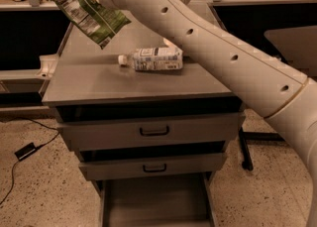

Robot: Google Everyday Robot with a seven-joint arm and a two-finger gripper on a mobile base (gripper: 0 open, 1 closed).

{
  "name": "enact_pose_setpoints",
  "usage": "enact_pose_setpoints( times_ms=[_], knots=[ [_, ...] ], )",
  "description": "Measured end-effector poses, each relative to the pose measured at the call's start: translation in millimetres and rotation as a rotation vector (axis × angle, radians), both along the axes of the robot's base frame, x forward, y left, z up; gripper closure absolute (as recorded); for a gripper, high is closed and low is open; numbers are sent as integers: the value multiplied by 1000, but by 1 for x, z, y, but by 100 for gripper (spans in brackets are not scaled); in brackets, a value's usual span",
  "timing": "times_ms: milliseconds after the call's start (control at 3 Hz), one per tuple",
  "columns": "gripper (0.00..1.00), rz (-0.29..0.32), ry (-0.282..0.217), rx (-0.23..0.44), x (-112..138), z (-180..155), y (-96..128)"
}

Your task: Pick green jalapeno chip bag from bottom drawer and place on counter

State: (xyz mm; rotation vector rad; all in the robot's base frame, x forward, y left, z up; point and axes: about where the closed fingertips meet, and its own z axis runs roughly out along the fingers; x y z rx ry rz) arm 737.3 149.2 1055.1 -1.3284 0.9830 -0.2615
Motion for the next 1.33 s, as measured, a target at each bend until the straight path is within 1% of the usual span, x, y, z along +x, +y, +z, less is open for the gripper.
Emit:
enact_pose_setpoints(
  times_ms=[333,1333],
  knots=[
    [76,-18,71,70,4,-4,-2],
    [7,-17,71,70,4,-4,-2]
  ],
)
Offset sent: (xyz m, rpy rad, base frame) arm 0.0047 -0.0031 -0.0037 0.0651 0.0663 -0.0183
